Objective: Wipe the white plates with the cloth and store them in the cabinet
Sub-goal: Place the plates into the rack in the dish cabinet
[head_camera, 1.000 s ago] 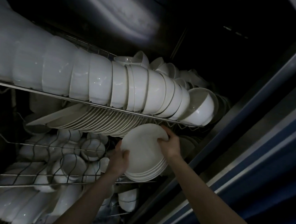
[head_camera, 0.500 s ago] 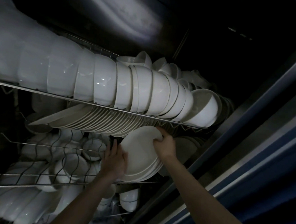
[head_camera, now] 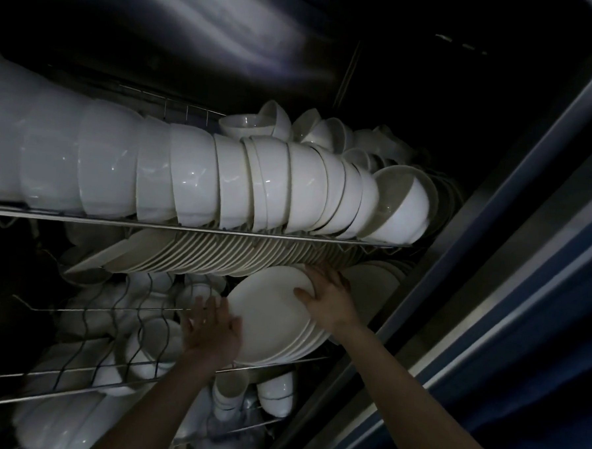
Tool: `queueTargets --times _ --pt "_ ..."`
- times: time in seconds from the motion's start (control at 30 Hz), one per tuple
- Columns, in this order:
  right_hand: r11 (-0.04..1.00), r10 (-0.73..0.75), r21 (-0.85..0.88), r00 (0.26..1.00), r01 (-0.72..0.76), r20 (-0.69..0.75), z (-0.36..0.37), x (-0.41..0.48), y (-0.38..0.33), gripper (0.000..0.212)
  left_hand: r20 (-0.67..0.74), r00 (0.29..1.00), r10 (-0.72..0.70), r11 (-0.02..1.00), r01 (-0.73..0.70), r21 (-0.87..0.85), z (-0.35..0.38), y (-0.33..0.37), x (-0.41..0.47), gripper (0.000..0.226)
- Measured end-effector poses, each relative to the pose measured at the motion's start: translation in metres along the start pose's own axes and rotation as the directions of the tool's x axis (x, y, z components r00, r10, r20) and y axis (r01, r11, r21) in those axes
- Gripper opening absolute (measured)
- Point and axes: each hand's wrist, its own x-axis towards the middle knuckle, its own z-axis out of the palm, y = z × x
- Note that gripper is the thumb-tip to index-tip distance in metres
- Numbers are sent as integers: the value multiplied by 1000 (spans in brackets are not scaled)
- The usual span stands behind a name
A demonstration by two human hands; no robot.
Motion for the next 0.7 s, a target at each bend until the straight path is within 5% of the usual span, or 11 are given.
queueTargets --times 0.47,0.6,0.7 --pt "997 55 -55 991 -62 -121 16 -30 -9 64 -124 988 93 992 -82 92 -13 -14 -7 63" --pt "987 21 -154 994 -38 -110 18 -38 -14 92 -91 980 178 984 -177 24 -16 -19 -6 61" --pt "980 -41 -200 991 15 -125 19 -44 -18 81 -24 961 276 959 -273 77 -20 -30 -6 72"
